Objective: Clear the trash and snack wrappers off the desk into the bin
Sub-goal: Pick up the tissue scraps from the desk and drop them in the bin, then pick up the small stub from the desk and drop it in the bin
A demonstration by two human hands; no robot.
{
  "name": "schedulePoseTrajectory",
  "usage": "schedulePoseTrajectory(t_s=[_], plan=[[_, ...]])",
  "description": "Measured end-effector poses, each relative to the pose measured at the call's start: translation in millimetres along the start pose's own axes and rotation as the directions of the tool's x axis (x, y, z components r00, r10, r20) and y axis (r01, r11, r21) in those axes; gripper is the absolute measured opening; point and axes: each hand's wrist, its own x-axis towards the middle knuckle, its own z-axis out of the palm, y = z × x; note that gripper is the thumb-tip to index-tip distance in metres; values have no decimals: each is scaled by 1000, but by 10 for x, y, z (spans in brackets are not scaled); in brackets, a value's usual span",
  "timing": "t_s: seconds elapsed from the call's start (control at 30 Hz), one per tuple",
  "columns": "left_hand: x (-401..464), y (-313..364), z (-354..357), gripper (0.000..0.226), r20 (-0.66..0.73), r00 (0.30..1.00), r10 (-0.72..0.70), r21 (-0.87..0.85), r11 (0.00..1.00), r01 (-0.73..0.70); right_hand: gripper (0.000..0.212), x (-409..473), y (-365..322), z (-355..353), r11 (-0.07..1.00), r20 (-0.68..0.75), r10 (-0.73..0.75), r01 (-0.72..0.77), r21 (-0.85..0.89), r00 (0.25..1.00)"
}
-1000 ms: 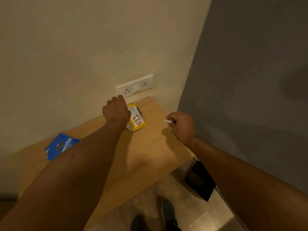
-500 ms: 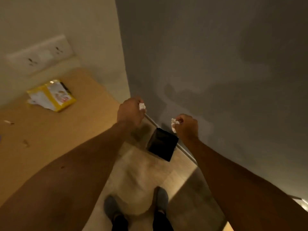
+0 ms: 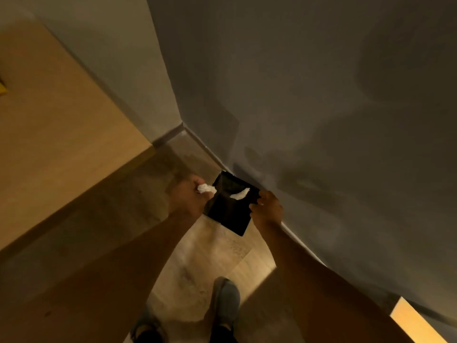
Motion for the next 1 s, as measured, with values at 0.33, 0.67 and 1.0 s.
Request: schedulePoseTrajectory(t_s=[0.33, 0.67, 1.0], plan=[[205, -89, 490, 48, -46, 976, -213, -201, 959, 200, 37, 72, 240, -201, 997, 28, -41, 43, -60, 999], [-21, 752, -395, 39, -216, 955, 203, -9, 978, -210, 51, -248, -1183, -532, 858, 112, -359, 375, -352, 927], [-415, 1338, -3777, 69, -527, 821, 219, 349, 937, -26, 86, -1788, -4342, -398, 315, 197, -854, 780, -540, 481]])
